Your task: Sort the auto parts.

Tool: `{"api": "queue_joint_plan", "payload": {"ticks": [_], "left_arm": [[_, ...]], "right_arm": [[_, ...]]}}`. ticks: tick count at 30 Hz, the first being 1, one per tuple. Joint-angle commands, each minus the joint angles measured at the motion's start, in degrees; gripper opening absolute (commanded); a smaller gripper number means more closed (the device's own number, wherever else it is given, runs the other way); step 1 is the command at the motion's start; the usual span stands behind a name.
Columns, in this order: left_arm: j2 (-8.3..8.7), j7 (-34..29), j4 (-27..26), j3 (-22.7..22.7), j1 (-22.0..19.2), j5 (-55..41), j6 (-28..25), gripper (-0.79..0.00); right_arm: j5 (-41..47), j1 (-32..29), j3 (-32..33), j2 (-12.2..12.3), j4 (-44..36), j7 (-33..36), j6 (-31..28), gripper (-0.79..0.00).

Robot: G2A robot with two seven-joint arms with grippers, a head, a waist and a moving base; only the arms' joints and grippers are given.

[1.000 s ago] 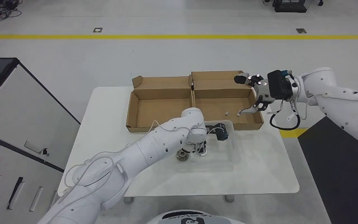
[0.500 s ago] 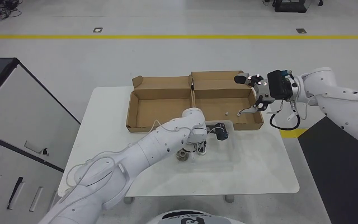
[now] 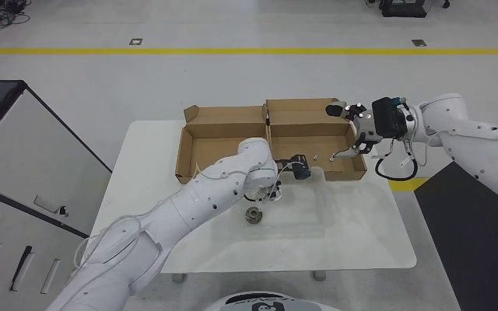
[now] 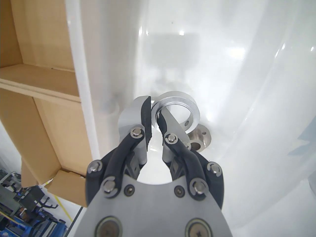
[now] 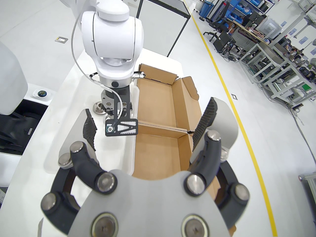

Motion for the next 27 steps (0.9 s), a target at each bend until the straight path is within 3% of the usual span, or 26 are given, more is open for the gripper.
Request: {"api": "queue_joint_plan", "payload": {"ticks": [1, 7, 15, 21, 27], "left_arm": [[1.37, -0.5, -3.4, -2.5, 1.6, 0.7, 0.0, -0.785], [5.64, -0.2, -14.8, -11.2, 7.7, 2.8, -1.1, -0.785], [10.07, 5.9, -25.7, -24.2, 15.9, 0.0, -6.8, -0.785], [11.88, 13.0, -29.1, -31.0, 20.5, -3.4, -11.8, -0.785], [11.88, 13.0, -29.1, -31.0, 20.5, -3.4, -11.8, -0.785]], "right_arm": [[0.0, 0.0, 0.0, 0.0, 0.0, 0.0, 0.0, 0.0], [0.0, 0.0, 0.0, 0.0, 0.0, 0.0, 0.0, 0.0], [0.0, 0.0, 0.0, 0.0, 0.0, 0.0, 0.0, 0.0], [0.0, 0.0, 0.0, 0.0, 0.0, 0.0, 0.0, 0.0], [0.0, 0.0, 0.0, 0.0, 0.0, 0.0, 0.0, 0.0]]}}
